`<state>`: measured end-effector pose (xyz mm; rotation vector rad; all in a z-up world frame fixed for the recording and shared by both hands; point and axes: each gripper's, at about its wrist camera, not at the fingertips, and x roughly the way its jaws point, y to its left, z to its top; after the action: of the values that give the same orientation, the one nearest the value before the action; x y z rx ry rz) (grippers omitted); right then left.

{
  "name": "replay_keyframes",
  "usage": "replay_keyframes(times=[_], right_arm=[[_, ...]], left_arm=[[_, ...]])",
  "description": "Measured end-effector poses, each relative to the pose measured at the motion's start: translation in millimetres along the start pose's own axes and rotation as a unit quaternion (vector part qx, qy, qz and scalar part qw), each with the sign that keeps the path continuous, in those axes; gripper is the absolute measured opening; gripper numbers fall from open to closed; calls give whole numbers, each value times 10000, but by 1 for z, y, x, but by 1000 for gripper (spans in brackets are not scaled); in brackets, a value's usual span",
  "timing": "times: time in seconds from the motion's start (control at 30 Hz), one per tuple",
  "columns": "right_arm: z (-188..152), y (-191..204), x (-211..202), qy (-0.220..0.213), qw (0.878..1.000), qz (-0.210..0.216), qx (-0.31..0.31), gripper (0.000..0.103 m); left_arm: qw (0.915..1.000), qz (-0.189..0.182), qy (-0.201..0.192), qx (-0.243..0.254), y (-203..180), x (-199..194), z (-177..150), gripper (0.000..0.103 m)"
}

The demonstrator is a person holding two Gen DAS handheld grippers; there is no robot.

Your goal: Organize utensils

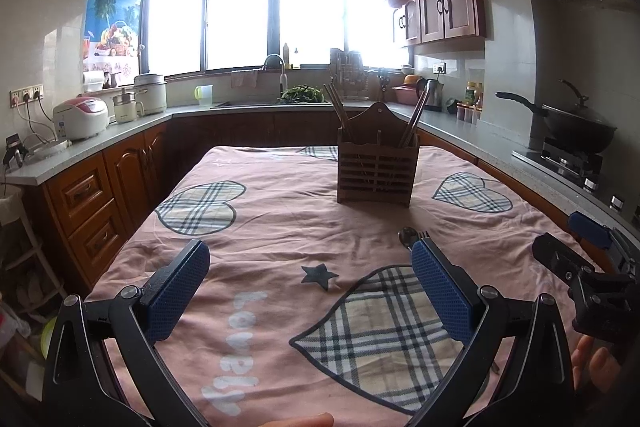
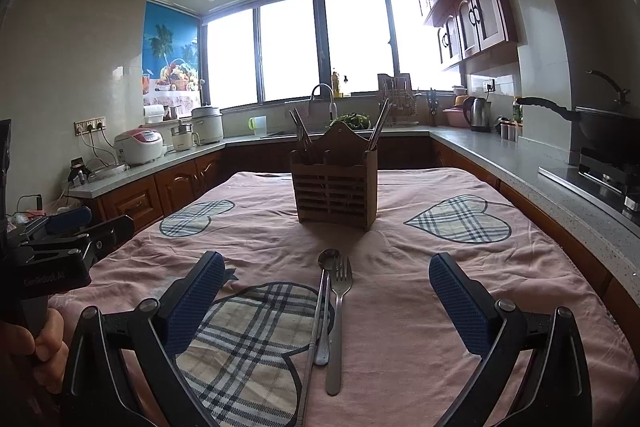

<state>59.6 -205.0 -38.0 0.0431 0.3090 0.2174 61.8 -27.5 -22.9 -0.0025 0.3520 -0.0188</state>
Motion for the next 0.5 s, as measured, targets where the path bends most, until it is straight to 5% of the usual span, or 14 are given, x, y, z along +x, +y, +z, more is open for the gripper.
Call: replay_keyframes(times=[0.5], right_arm=[[2, 1, 0, -18, 10000, 15, -20, 103]], left_arm=[[10000, -49, 48, -19, 4, 2, -1, 103]])
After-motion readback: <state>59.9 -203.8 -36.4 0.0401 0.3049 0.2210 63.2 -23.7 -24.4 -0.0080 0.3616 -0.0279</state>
